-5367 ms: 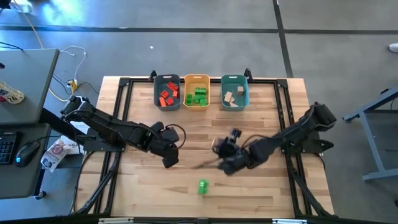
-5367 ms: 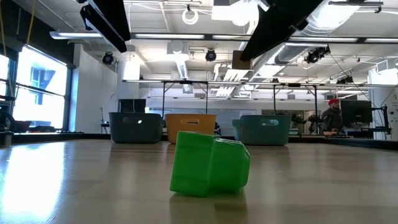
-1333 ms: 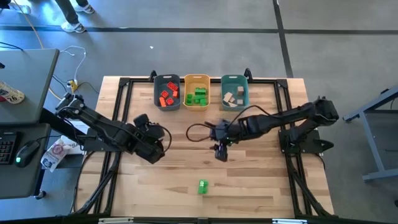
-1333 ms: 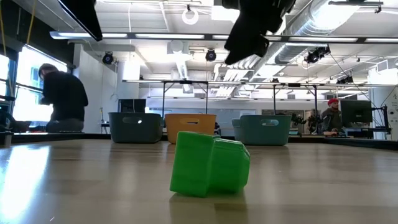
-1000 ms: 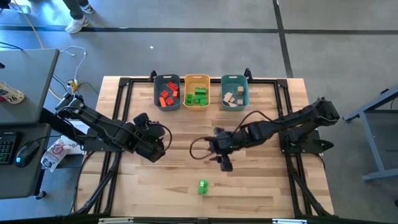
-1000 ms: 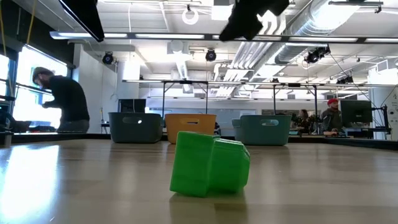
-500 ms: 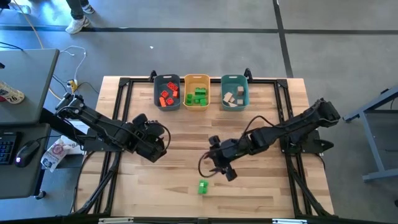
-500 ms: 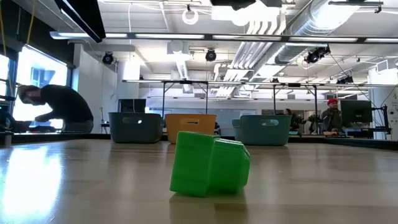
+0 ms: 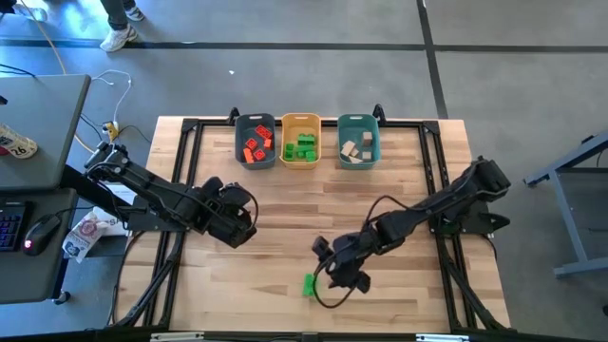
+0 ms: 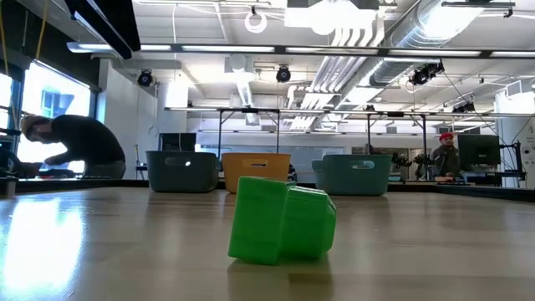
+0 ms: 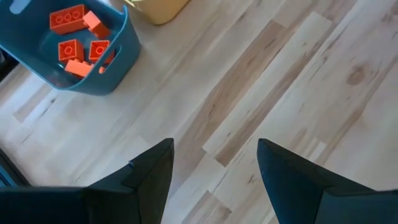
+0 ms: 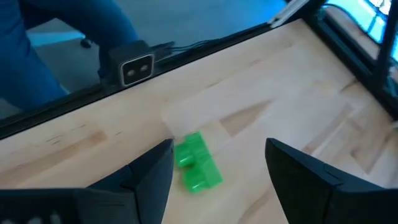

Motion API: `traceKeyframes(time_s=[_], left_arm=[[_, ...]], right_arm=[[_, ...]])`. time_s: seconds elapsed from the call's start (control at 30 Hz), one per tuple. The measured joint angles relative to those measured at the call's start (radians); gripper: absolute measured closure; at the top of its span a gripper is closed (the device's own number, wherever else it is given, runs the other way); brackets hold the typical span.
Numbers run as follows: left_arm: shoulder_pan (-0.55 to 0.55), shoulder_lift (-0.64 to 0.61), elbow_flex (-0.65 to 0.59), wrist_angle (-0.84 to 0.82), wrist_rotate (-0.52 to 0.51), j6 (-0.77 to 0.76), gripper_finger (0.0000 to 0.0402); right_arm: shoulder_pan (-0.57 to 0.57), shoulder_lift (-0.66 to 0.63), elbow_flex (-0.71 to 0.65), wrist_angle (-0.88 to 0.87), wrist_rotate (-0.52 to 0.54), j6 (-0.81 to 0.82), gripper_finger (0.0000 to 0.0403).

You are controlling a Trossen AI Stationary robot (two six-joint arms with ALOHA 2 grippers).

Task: Sort & place blocks by color
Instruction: Put the green game piece into the yellow bin

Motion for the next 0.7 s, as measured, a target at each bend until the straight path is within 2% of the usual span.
traceKeyframes(time_s=[0.7], left_arm=[[-0.001,0.0,0.0,0.006,0.01,-0.028,0.0186]], right_arm=[[0.014,0.217,0.0,0.13,0.038,-0.006,0.0164]])
